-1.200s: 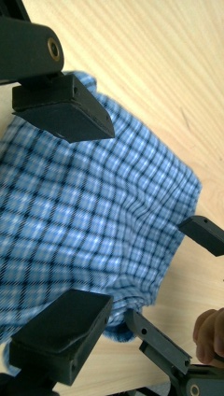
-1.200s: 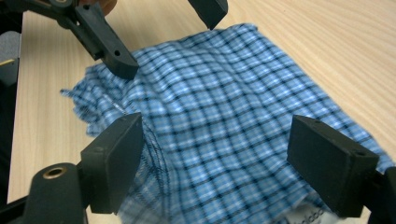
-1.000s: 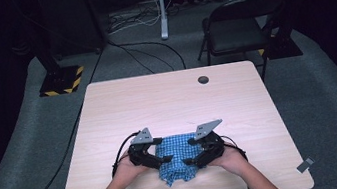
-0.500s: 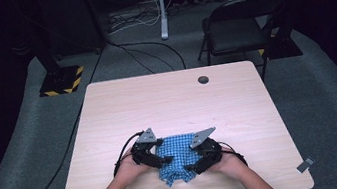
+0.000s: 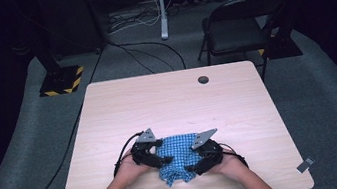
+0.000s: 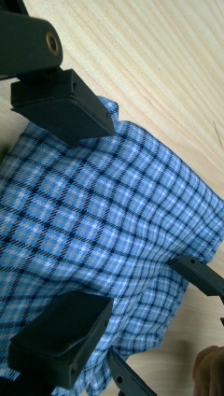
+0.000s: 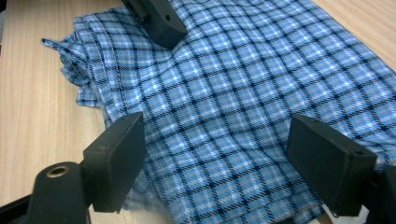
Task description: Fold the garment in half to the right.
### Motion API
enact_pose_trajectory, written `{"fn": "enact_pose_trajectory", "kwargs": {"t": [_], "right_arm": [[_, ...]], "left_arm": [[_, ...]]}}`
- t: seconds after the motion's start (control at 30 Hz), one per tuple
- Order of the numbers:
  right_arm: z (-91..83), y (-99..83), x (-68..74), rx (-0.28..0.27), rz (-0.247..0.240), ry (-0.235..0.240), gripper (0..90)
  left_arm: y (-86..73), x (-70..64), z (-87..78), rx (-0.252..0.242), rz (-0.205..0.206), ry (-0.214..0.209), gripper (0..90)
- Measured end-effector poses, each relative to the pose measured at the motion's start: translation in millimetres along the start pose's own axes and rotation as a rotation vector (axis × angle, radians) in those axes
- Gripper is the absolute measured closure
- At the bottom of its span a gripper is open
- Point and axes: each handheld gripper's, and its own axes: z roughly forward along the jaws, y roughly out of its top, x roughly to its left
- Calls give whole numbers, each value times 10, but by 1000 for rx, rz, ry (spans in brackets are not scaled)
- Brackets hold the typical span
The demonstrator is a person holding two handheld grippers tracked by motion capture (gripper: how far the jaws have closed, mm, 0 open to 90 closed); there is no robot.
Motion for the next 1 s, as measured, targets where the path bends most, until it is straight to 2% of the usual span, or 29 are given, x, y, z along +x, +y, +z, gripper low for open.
{"fn": "enact_pose_trajectory", "kwargs": {"t": [0.27,0.4,0.53,0.77,0.9,1.0], "right_arm": [[-16,5,6,-2,13,-2,179],[-90,25,4,-24,36,-1,170],[-190,12,1,-35,36,-22,166],[-386,-53,-71,-65,69,-88,155],[-464,-68,-120,-81,115,-151,154],[-496,-76,-152,-93,142,-198,151]], "left_arm": [[-3,-3,-26,-1,-17,-1,152],[-9,4,-92,-13,-34,-7,153],[-17,13,-179,-22,-35,13,153],[-32,81,-332,-64,-68,55,156],[-27,83,-391,-86,-70,75,156],[-50,90,-408,-81,-76,90,155]]}}
